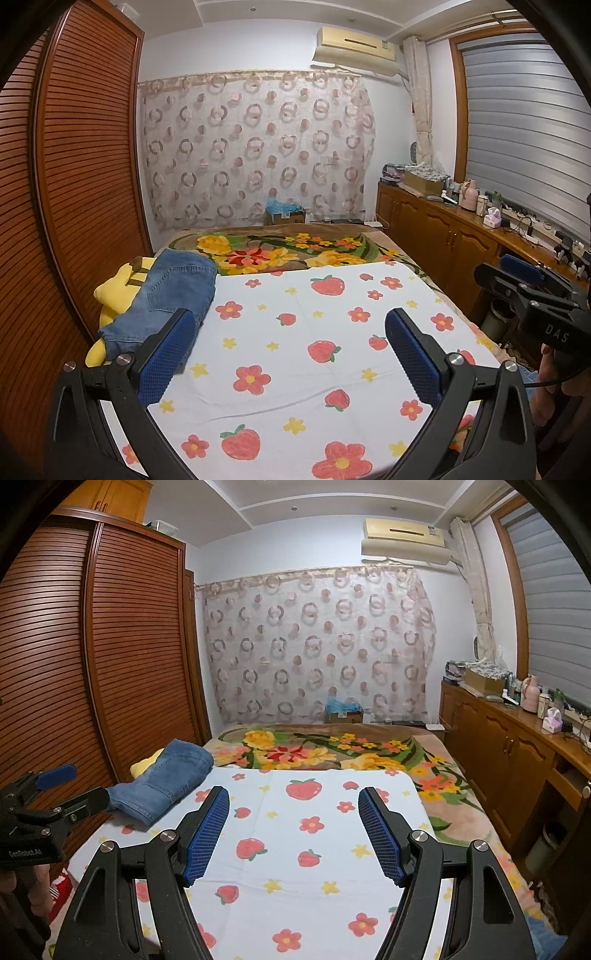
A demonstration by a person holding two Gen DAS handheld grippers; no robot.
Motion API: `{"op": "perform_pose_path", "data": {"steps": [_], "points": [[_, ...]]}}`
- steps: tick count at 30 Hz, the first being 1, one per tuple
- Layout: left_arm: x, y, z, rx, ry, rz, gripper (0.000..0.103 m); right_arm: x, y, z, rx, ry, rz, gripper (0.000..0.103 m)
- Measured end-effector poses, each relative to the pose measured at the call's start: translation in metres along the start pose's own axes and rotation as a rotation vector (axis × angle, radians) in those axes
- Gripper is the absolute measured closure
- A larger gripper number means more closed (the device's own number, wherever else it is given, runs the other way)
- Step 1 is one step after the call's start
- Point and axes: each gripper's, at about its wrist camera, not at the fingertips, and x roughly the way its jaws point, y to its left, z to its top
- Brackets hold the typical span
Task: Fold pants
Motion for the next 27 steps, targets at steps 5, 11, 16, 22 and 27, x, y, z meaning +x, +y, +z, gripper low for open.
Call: {"op": "perform_pose_path", "data": {"steps": [5, 11, 16, 22, 27], "points": [[0.0002, 0.0004, -0.0001, -0.002, 0.002, -0.002, 0.0, 0.0005, -0.001, -0.0008, -0.002, 0.0, 0.001, 0.029], [0.0003, -0.0038, -0.003, -0.007, 0.007, 0.007, 0.0, -0.0008, -0.0007, -0.0043, -0.006, 0.0, 0.006, 0.029], [0.0002, -0.0028, -0.0019, -0.006, 0.006, 0.007, 0.0, -0.0016, -0.0037, -0.0055, -0.009, 0.002, 0.009, 0.029], [-0.0003, -0.004, -0.0041, 0.001, 0.002, 0.014, 0.0, -0.0013, -0.0078, -0.004, -0.013, 0.005, 0.009, 0.029], [-0.0002, -0.007, -0.0072, -0.005, 0.005, 0.003, 0.0, -0.002, -0.0078, -0.0048, -0.013, 0.004, 0.011, 0.029]]}}
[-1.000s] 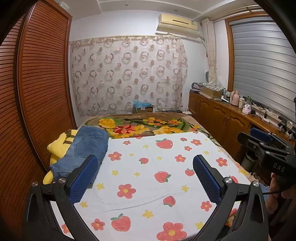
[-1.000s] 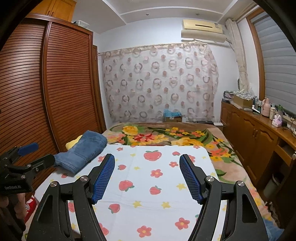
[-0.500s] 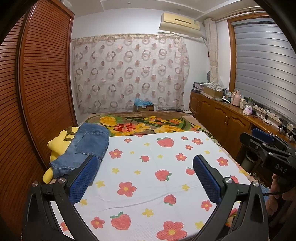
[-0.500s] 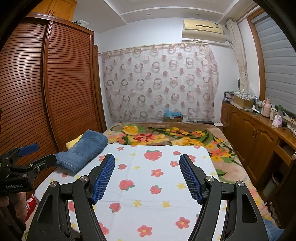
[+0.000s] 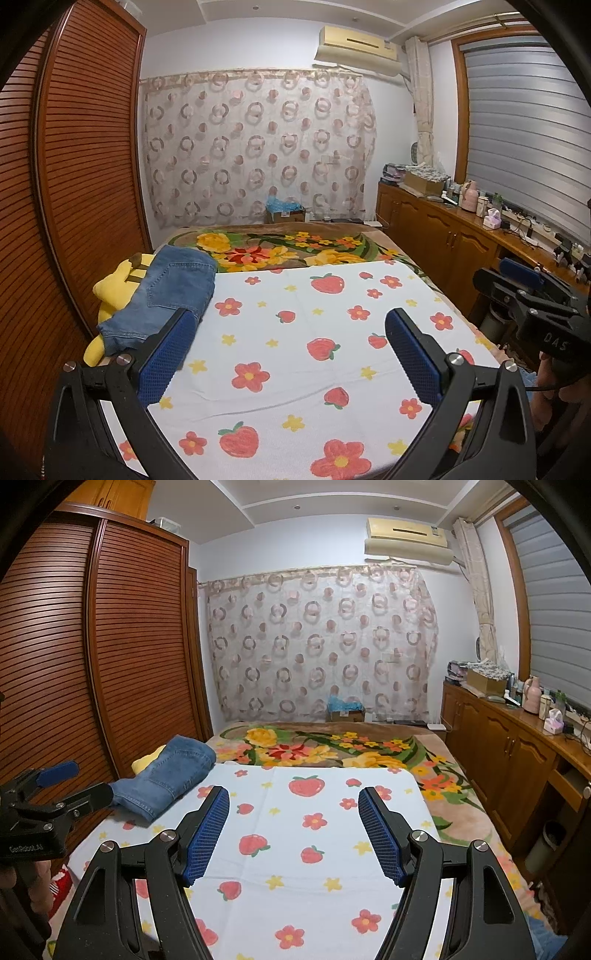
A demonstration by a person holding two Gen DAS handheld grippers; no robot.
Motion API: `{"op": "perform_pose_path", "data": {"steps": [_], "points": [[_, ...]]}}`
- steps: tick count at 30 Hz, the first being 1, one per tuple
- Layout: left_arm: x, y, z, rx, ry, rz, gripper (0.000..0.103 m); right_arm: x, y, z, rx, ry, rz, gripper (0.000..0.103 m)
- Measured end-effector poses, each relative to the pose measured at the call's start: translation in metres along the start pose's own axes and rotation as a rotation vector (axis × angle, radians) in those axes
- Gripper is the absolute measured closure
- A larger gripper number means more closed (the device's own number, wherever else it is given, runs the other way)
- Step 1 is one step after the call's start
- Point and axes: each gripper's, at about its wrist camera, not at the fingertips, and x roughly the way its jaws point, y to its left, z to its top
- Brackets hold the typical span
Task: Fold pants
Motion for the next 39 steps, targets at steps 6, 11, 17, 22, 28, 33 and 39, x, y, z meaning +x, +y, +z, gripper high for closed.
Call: {"op": "perform_pose_path", "data": {"steps": [6, 11, 17, 22, 28, 33, 39], "points": [[-0.0001, 0.001, 0.0005, -0.001, 0.001, -0.001, 0.0, -0.0001, -0.0011, 0.0, -0.001, 0.001, 0.001, 0.029], [-0.0004, 0.0009, 0.0008, 0.0, 0.0, 0.003, 0.0, -0.0003, -0.001, 0.0006, -0.002, 0.003, 0.003, 0.029], [-0.0005, 0.0019, 0.0016, -0.002, 0.001, -0.001, 0.0, -0.001, -0.0014, 0.0016, -0.002, 0.002, 0.002, 0.029], [-0.0007, 0.0023, 0.0021, -0.002, 0.002, 0.0, 0.0, -0.0012, -0.0033, 0.0017, -0.004, 0.002, 0.005, 0.029], [-0.0002, 0.0025, 0.0021, -0.002, 0.003, 0.0, 0.0, -0.0012, -0.0039, 0.0015, -0.004, 0.002, 0.006, 0.029], [0.0, 0.0026, 0.0019, -0.006, 0.003, -0.001, 0.0, -0.0017, -0.0046, 0.0022, -0.005, 0.004, 0.007, 0.029], [-0.0003, 0.0029, 0.0025, -0.006, 0.003, 0.001, 0.0, -0.0017, -0.0055, 0.0022, -0.005, 0.005, 0.008, 0.029]]}}
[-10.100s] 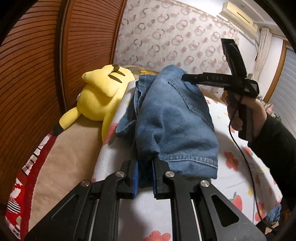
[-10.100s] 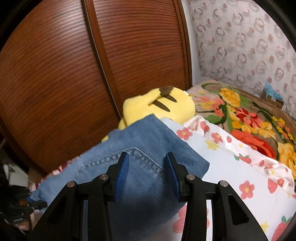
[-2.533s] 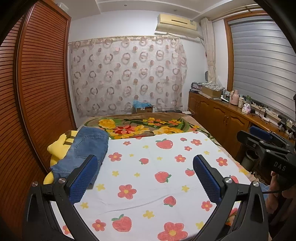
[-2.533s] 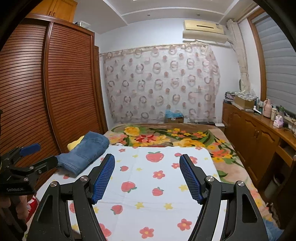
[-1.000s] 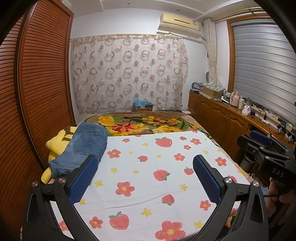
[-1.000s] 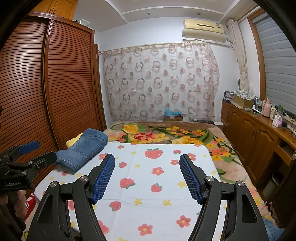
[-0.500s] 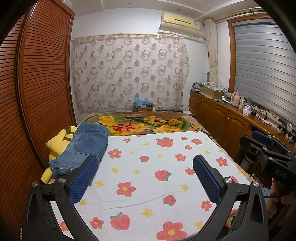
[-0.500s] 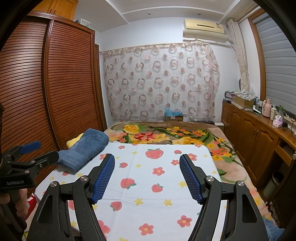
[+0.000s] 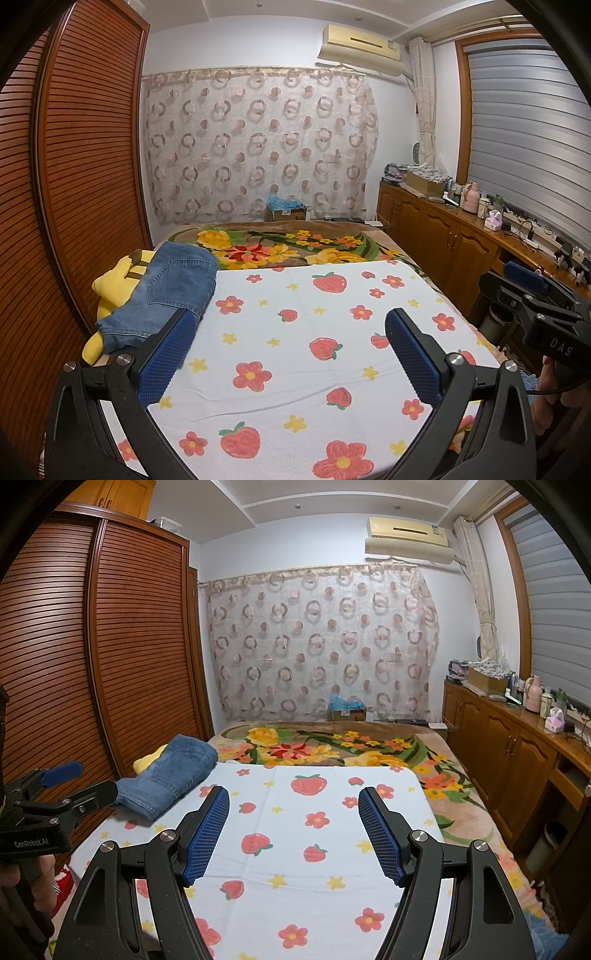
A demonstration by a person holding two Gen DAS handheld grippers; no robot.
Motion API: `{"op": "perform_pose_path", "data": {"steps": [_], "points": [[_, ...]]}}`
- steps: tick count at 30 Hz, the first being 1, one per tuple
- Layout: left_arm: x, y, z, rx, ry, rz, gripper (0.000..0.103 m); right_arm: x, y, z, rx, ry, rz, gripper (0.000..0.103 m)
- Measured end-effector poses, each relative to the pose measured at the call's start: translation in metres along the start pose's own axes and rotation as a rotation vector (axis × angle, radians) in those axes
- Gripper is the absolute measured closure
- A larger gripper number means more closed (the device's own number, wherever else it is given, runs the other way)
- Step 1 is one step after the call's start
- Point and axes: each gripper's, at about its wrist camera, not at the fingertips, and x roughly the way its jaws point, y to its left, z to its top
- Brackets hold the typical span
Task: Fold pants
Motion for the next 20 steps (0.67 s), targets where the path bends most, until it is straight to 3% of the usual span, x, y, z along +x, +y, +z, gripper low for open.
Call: {"op": "perform_pose_path", "data": {"steps": [20], "points": [[0.0029, -0.0044, -0.0037, -0.005, 0.003, -0.001, 0.0, -0.0006, -0.0002, -0.0003, 0.001, 0.002, 0.002, 0.029]]}}
